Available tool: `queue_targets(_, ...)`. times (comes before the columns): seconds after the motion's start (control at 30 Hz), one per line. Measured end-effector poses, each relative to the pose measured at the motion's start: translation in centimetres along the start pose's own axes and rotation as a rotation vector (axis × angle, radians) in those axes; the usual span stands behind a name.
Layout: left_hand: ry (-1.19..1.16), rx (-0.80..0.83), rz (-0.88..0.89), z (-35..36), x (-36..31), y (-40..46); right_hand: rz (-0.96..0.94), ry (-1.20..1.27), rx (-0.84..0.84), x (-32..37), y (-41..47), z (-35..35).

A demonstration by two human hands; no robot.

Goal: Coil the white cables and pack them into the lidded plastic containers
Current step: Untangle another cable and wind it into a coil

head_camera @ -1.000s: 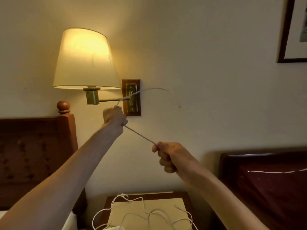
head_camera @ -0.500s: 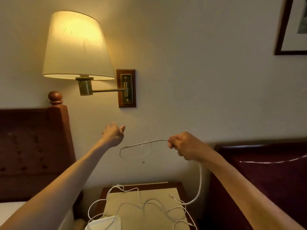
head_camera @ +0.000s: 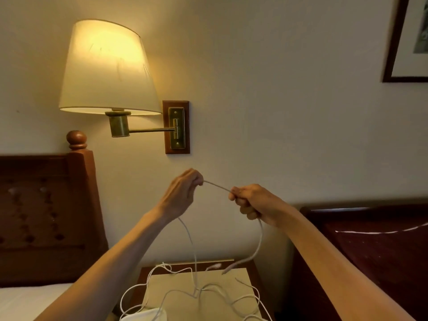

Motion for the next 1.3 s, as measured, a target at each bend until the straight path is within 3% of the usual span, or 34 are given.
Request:
queue_targets(0.13,0.113,-0.105,-0.108,-3.7,4.3,-0.2,-0.002,0.471,0.115,-1.9,-2.6,-1.7)
queue_targets(0.27,0.115,-0.018,-0.071,-3.5,4.4,-0.3,-0.088,0.669,0.136,-0.7,-3.5,-2.2)
queue_targets(0.37,0.048,0.071,-0.025,-2.3,3.2,-1.4,-0.223,0.781,0.032,1.7,-3.7,-4.2)
queue_targets(0.5,0.048,0.143,-0.034,-0.9,1.3,-2.6,-0.340,0.732,-0.082,4.1,-3.8,-6.2)
queue_targets(0.6,0.219,0.491,0.004,2.0,-3.6,-1.8,-0.371,0.543,-0.121,5.4,-3.0,-4.7)
queue_targets(0.67,0.221,0.574,0.103,2.4,-7.5,-0.8,-0.384,0.360,-0.161,6.1,-2.5,-3.2)
queue_targets(0.83,0.055,0.321,0.288,-2.5,-12.7,2.4,-0.334,0.065,-0.152,6.9,-3.0,-0.5)
queue_targets(0.97,0.106,0.085,0.317,-5.5,-12.4,3.7,-0.308,-0.009,-0.084,7.2,-3.8,0.9)
queue_targets(1.13,0.010,-0.089,0.215,-7.0,-10.0,3.7,-0.386,0.458,0.143,7.0,-4.7,2.8)
queue_targets(1.3,-0.309,-0.010,0.097,-5.3,-7.7,2.5,-0.441,0.757,0.325,8.5,-5.5,2.4)
Point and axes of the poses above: each hand's wrist, its own y-axis towards the middle knuckle, its own z-axis out of the palm, x = y × z, the point moved 7 cm from there along y, towards the middle knuckle, and after that the axes turned 11 degrees about x, right-handed, at the moved point
